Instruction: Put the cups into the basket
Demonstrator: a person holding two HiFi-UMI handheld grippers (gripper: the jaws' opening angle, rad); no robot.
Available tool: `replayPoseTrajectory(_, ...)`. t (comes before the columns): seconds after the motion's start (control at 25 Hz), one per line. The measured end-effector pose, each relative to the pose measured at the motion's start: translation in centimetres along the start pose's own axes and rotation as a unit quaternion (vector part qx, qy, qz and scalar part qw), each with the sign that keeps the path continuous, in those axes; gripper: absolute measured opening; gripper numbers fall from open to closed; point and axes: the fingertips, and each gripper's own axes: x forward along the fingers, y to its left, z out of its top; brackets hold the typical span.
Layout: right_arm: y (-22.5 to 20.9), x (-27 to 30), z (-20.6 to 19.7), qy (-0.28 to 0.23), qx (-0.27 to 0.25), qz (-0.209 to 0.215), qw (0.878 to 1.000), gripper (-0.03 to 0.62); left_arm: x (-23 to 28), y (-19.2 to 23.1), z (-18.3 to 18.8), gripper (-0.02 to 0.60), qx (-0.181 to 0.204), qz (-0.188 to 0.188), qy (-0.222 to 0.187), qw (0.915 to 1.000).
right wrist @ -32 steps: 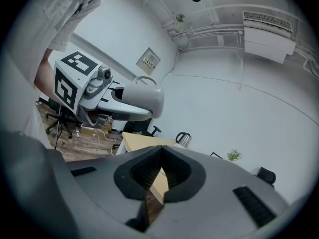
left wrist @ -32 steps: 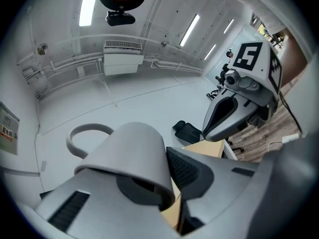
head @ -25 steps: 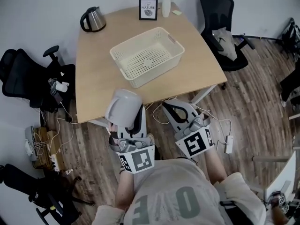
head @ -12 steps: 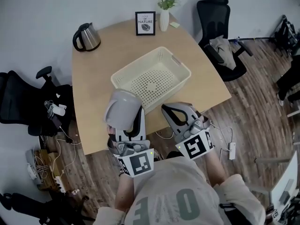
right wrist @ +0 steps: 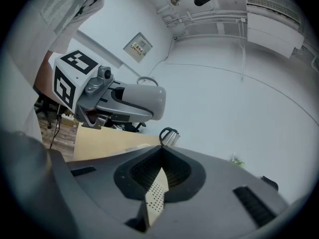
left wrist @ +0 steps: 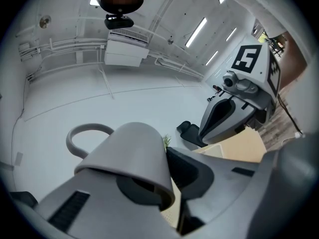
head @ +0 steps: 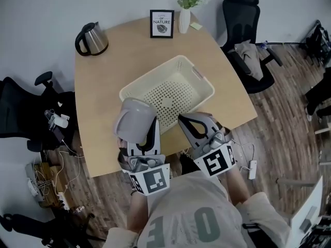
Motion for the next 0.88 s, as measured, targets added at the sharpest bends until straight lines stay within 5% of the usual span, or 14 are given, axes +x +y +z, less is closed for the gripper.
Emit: replayPoseTrajectory(0.88, -11.4, 5.6, -4.5, -0.079, 0.028, 0.048, 0.995, -0.002, 13.3, -0.3, -1.5, 0.048, 0.028, 0.027, 0.084, 0.9957)
